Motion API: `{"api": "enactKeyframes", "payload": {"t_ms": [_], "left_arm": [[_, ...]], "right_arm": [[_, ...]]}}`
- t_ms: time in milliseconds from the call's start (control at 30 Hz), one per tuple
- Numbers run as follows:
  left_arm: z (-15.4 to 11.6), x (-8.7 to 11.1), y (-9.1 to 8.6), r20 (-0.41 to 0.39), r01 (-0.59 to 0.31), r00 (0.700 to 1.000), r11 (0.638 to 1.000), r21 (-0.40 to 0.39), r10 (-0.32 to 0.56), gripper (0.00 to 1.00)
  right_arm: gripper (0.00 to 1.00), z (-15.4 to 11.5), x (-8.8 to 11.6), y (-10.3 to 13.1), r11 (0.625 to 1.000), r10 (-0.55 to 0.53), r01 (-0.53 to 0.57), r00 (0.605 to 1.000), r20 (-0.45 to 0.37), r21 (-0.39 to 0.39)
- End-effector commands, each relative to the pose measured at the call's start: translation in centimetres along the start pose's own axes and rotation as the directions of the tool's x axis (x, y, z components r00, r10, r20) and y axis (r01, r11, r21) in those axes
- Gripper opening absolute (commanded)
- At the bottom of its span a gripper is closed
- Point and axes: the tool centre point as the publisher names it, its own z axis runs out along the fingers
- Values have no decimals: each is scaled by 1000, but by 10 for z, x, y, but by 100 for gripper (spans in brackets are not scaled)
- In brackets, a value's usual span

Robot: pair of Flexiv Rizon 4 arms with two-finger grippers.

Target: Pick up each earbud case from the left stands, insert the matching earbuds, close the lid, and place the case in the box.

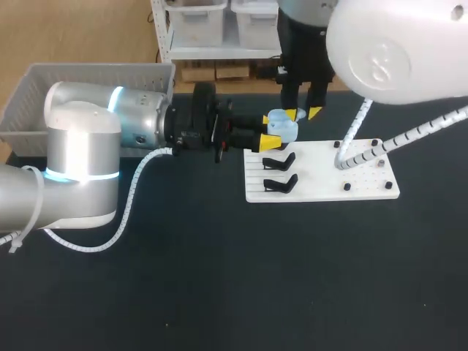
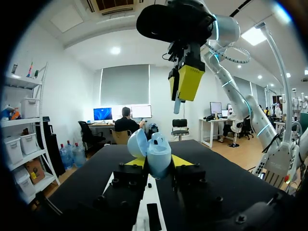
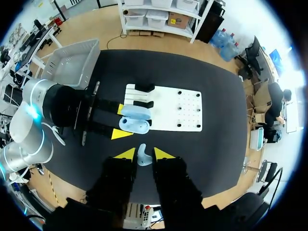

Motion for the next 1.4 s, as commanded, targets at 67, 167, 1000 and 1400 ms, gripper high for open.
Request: {"api": "enactKeyframes", "payload": {"t_ms": [67,167,1000,1400], "left_arm": [[0,1,-1,3,-4,1000,1000,-6,4,0],[0,1,-1,3,-4,1000,1000,-6,4,0],[0,1,-1,3,-4,1000,1000,-6,4,0],[0,1,-1,3,-4,1000,1000,-6,4,0]], "right_arm": [[0,0,1,-1,1000,0,0,1000,3,-2],[0,0,1,-1,1000,0,0,1000,3,-2],[0,17,-21,24,990,-139,137,985,-105,-22],[0,28,-22,24,990,-141,142,982,-123,-4]]}}
